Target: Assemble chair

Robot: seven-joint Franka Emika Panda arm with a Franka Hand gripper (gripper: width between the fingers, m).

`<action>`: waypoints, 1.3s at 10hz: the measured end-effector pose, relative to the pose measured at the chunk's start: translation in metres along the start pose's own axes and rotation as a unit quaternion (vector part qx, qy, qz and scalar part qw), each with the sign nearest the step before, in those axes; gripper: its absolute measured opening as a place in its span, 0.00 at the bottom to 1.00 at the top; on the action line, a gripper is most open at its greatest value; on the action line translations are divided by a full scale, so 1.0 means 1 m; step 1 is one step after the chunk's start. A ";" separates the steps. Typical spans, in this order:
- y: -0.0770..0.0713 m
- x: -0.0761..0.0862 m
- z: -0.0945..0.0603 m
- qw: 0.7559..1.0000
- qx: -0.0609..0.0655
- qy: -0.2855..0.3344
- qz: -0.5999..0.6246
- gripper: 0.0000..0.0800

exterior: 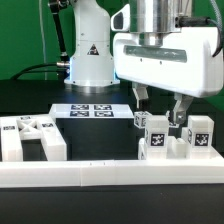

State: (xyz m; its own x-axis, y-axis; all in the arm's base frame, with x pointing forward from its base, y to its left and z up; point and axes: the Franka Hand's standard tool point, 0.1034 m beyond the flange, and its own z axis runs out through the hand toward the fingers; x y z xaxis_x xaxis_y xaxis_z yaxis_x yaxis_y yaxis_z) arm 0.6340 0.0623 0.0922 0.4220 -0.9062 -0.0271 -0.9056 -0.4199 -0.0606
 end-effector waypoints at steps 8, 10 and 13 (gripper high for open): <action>0.009 0.002 -0.004 0.984 -0.003 0.000 -0.176 0.81; 0.009 0.002 -0.004 0.980 -0.004 0.001 -0.197 0.81; 0.010 0.000 -0.004 0.937 -0.002 0.005 -0.350 0.81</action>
Offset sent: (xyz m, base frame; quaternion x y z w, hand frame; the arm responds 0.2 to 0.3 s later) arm -0.0113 0.0018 0.0075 -0.0221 -0.0166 -0.0779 0.9966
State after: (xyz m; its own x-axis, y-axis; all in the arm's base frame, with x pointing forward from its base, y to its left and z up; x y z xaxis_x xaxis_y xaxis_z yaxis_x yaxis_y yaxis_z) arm 0.6254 0.0578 0.0953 0.9122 -0.4088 0.0271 -0.4069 -0.9118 -0.0558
